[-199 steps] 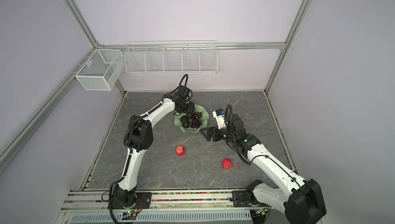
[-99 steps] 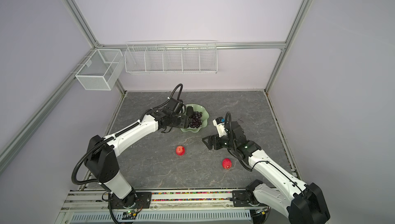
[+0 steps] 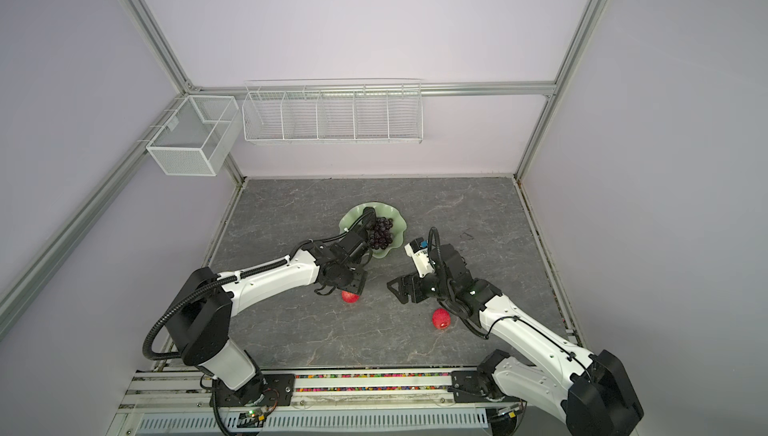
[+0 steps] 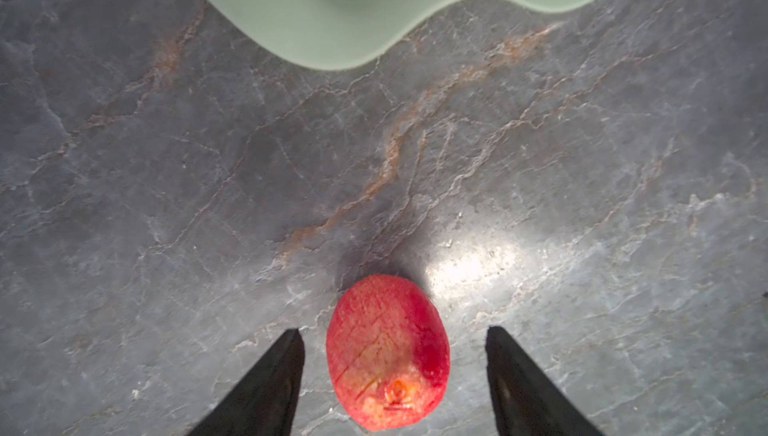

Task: Place and organize the fake fruits in the fruit bowl
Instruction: 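Lower the left gripper onto the apple nearer the bowl and grasp it, then carry the apple with the left gripper and set it in the bowl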

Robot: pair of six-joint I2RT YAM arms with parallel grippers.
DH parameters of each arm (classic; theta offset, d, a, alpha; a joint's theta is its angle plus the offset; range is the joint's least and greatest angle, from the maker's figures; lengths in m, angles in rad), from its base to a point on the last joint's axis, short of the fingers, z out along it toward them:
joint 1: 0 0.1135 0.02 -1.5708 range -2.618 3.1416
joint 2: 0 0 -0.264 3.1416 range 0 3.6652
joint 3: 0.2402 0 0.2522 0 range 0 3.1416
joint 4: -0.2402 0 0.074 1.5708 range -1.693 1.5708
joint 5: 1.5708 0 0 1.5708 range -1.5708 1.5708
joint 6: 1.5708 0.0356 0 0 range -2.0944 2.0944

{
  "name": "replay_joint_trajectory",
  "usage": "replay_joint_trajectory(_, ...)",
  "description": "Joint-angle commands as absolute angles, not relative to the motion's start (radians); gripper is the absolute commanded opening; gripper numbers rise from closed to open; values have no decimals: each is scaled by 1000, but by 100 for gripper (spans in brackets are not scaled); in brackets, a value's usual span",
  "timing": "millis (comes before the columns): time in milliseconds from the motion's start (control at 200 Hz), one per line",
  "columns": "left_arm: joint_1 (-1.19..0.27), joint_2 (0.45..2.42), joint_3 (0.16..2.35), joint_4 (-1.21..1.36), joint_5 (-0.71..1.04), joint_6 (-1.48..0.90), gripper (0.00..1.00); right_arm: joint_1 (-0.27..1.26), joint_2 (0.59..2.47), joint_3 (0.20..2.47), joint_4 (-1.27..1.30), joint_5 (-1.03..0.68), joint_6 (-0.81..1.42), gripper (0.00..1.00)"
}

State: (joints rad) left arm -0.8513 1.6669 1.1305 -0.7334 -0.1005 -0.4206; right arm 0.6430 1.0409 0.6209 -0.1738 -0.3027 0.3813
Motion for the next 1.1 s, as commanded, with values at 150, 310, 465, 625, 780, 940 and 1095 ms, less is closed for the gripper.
replay_joint_trajectory(150,-851,1721,1110,-718,-98,-455,68,715,1040,600,-146,-277,372,88)
replay_joint_trajectory(310,-851,1738,1093,-707,-89,-464,66,723,1021,574,-117,-271,399,88)
replay_joint_trajectory(465,-852,1740,1081,-698,-79,-473,59,723,992,566,-135,-250,398,89)
replay_joint_trajectory(625,-852,1707,1089,-710,-74,-473,47,711,949,566,-186,-202,399,89)
replay_joint_trajectory(780,-851,1647,1142,-744,-65,-468,44,652,897,558,-201,-217,410,89)
replay_joint_trajectory(940,-850,1618,1255,-754,-60,-451,44,582,876,562,-213,-253,411,89)
replay_joint_trajectory(1095,-849,1708,1420,-745,-162,-417,45,550,884,569,-206,-287,419,89)
